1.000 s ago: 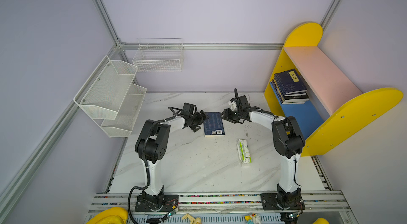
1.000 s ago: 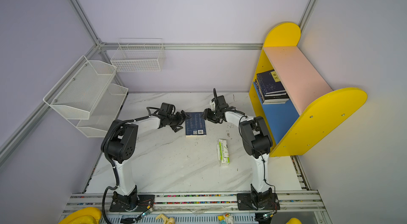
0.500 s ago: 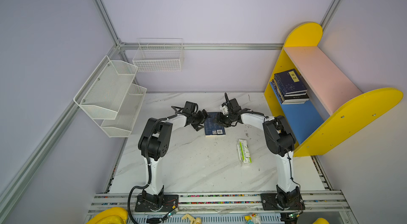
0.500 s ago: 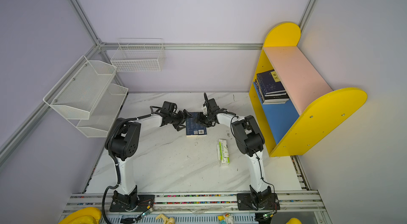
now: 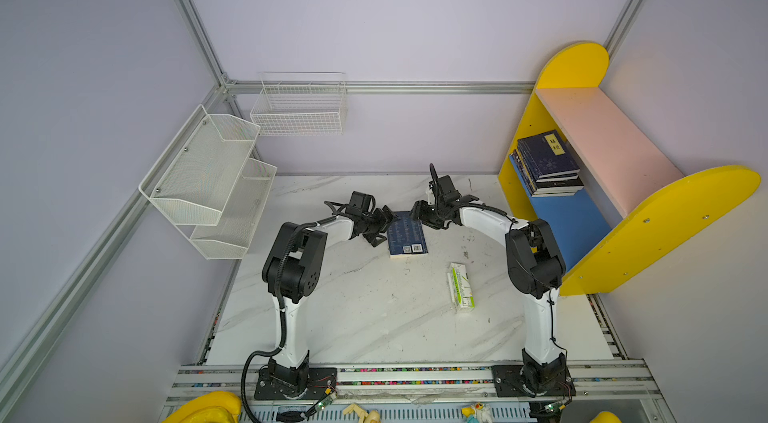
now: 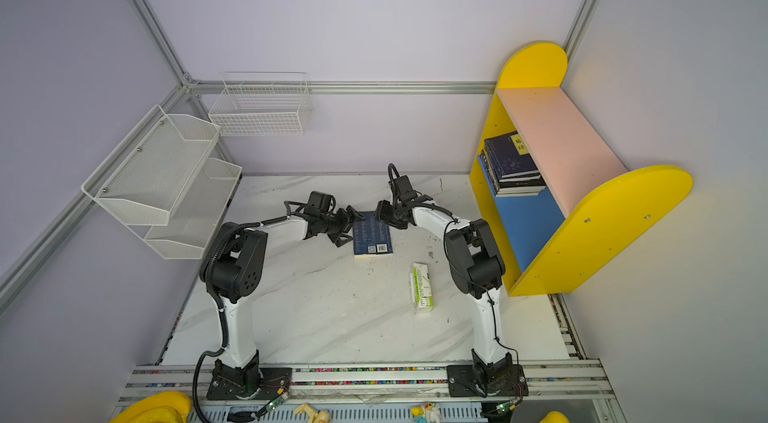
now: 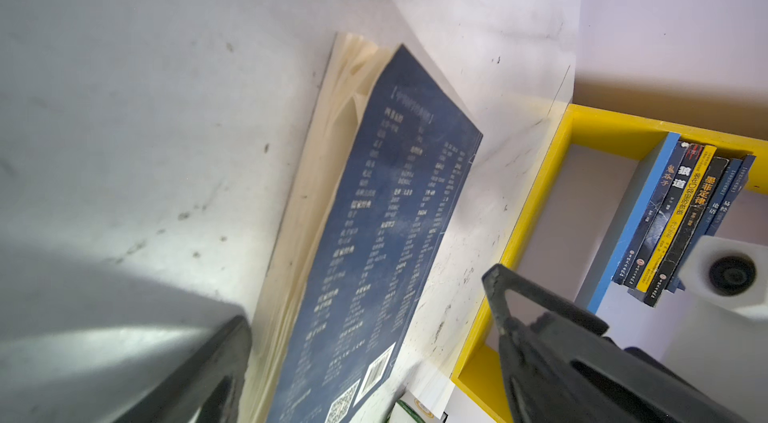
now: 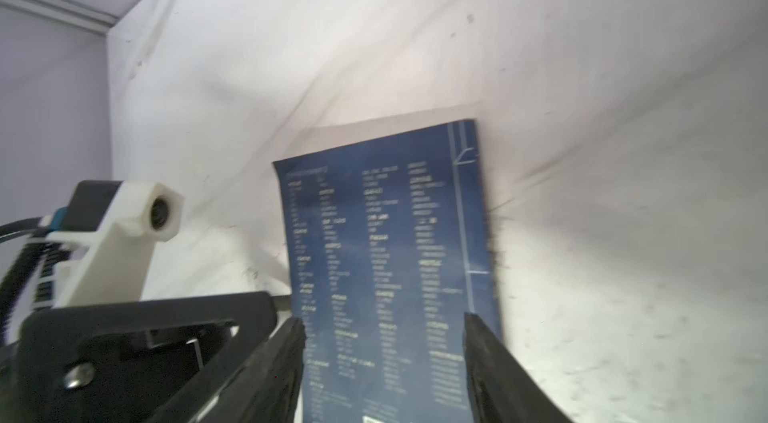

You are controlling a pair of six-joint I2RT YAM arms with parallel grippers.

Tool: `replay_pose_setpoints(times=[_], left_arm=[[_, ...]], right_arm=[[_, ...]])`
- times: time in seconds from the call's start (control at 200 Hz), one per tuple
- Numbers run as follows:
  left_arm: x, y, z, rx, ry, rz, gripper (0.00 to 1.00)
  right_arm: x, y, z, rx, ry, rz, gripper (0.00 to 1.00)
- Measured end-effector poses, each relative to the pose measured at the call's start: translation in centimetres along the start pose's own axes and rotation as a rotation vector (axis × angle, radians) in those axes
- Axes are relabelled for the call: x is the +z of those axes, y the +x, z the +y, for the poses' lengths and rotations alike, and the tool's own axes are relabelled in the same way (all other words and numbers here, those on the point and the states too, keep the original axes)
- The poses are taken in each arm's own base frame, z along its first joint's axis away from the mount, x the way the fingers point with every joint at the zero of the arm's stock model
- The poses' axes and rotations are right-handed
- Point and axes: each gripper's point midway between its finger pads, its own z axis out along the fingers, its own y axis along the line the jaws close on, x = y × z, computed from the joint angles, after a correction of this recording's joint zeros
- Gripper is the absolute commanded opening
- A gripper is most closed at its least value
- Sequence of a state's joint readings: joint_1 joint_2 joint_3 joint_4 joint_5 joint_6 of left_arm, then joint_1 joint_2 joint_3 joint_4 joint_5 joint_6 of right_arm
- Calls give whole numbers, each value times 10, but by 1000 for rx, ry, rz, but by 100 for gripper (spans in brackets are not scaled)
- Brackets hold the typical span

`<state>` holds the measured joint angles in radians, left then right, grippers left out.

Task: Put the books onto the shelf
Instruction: 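Grasp the barcoded book's edge with both grippers and lift it upright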

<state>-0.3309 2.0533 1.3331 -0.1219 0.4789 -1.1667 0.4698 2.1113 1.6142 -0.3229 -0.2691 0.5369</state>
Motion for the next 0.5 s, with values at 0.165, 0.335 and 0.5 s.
replay_pose_setpoints(times=[0.165,0.335,0.5], left_arm=[[0,1,1,10,-6,3,92],[2,5,0,25,-7,17,92],[3,2,-1,18,-20,11,92]], right_arm=[[13,14,-28,-16,106,40,62],[27,33,-16,-42,41,110,62],[32,39,2,-3,-122,149,61]])
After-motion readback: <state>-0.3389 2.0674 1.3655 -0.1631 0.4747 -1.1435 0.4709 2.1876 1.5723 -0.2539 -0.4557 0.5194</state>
